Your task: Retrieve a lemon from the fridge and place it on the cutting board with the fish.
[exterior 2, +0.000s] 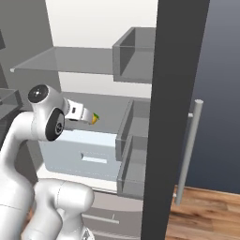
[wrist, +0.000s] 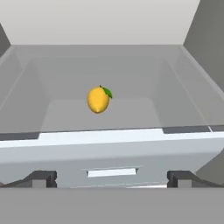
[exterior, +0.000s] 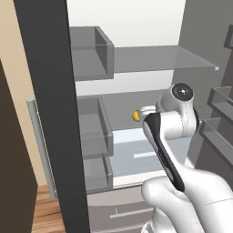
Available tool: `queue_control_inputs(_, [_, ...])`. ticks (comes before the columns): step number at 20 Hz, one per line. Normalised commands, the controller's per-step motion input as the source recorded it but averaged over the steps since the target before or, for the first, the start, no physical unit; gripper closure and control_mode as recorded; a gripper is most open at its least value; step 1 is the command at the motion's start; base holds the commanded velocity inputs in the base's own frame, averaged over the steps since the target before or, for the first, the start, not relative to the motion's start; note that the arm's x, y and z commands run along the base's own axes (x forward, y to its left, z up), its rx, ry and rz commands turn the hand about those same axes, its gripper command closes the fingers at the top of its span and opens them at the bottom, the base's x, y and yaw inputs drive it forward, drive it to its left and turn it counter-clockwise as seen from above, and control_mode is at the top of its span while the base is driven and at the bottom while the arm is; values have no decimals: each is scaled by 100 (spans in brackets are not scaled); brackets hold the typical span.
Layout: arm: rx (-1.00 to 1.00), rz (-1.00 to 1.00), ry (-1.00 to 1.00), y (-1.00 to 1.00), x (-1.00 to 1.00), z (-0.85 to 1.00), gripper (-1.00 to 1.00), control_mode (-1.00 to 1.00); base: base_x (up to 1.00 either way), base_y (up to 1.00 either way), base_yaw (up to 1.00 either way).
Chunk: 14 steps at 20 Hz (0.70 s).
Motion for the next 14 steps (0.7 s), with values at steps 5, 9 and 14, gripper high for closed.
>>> queue_control_inputs(5, [0,0,4,15,30,-4,-100,-100,0,0,0])
queue_control_inputs(9, [0,0,0,7,38,-21,-100,-100,0,0,0])
queue_control_inputs(14, [0,0,0,0,33,-22,-100,-100,0,0,0])
